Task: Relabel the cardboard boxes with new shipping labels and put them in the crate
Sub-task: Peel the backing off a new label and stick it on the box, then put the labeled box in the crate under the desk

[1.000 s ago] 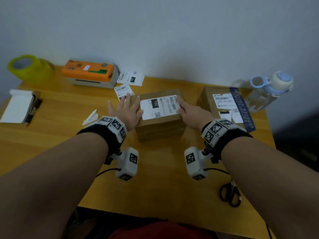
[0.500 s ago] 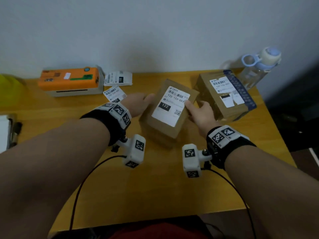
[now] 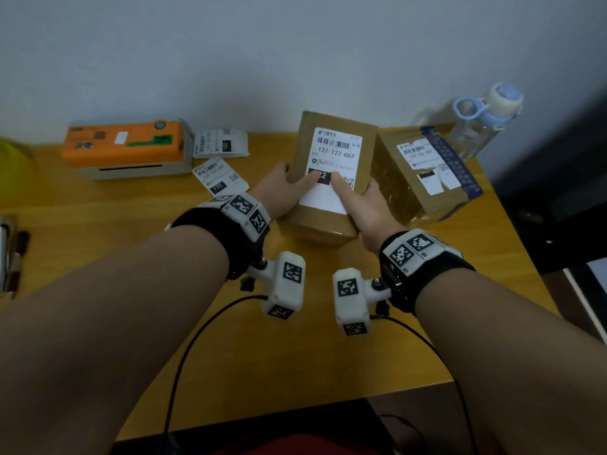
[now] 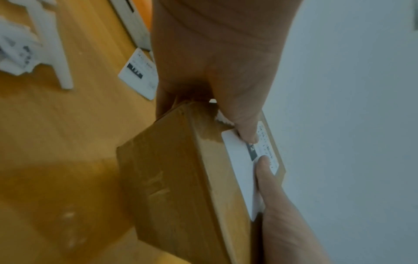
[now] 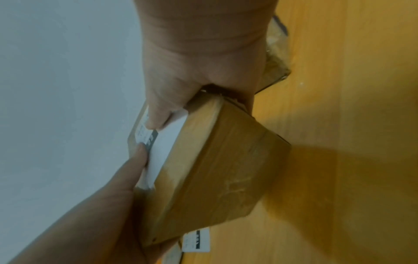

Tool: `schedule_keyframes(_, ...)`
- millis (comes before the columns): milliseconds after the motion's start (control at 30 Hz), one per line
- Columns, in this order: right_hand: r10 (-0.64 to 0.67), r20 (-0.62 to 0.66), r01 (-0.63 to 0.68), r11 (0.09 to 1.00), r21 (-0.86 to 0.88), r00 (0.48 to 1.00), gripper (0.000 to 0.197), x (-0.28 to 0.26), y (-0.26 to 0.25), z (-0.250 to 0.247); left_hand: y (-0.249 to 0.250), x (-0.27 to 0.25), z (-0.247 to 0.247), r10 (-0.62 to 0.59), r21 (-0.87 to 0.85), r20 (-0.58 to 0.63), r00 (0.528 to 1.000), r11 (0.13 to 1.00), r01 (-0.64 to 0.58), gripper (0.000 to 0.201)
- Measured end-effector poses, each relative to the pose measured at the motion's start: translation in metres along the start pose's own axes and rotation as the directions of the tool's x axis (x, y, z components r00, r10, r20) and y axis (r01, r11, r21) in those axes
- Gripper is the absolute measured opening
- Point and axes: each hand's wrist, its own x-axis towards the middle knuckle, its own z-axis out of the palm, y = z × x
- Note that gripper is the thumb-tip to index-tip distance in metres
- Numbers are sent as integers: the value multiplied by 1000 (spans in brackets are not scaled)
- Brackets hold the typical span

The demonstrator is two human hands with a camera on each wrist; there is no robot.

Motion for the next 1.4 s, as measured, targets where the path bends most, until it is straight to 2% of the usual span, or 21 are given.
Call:
schedule_keyframes(67, -58, 20, 58, 998, -7, 998, 55, 0, -11, 7, 4, -4, -8, 31, -49, -65, 997, 998, -34, 73)
schedule_keyframes(167, -132, 76, 133, 991, -6, 988, 42, 3, -23, 18, -3, -3, -16, 33, -164, -182, 983, 984, -63, 77)
schedule_keyframes(233, -187, 132, 188, 982, 2, 974, 41, 7, -24, 26, -13, 0, -17, 15, -225, -245, 969, 972, -72, 76)
schedule_keyframes(300, -250, 157, 253, 967, 5, 955, 41, 13, -21, 34, -24, 3, -15, 48, -250, -303, 952, 960, -128, 68)
schedule_keyframes(400, -345, 163, 349, 937, 8, 924, 28, 18, -7, 41, -44, 6, -9, 107, -270, -373, 922, 938, -218, 71)
schedule_keyframes(433, -379, 166, 382, 924, 14, 911, 25, 17, -3, 41, -50, 6, -7, 130, -259, -402, 906, 933, -249, 70)
schedule_keyframes(533, -475, 181, 474, 879, 53, 861, 22, 8, 13, 39, -63, -7, 5, 238, -202, -475, 847, 907, -369, 44)
schedule_keyframes(700, -582, 204, 565, 813, 140, 787, 23, -37, 54, 37, -93, -64, 34, 358, -147, -602, 713, 828, -541, 24)
schedule_keyframes(800, -592, 230, 567, 806, 171, 772, 35, -78, 75, 45, -113, -110, 43, 314, -201, -671, 672, 795, -572, 29)
schedule_keyframes(867, -614, 238, 580, 789, 201, 753, 39, -106, 81, 52, -124, -138, 41, 314, -173, -702, 639, 795, -581, 38)
schedule_keyframes(1000, -663, 296, 619, 748, 240, 687, 32, -156, 85, 78, -149, -193, 21, 295, -131, -770, 566, 794, -593, 48)
schedule_keyframes(1133, -650, 447, 601, 753, 267, 615, 34, -206, 98, 136, -198, -254, -12, 181, -109, -873, 452, 833, -543, 50)
schedule_keyframes(1200, -632, 522, 565, 766, 308, 572, 28, -233, 109, 173, -227, -283, -32, 115, -102, -919, 377, 856, -508, 49)
schedule_keyframes(1267, -618, 584, 522, 777, 352, 526, 35, -255, 123, 210, -258, -308, -51, 52, -103, -952, 302, 874, -474, 50)
schedule_keyframes(1400, -547, 712, 471, 816, 335, 440, 44, -292, 156, 276, -326, -351, -72, -87, -179, -973, 215, 874, -453, 56)
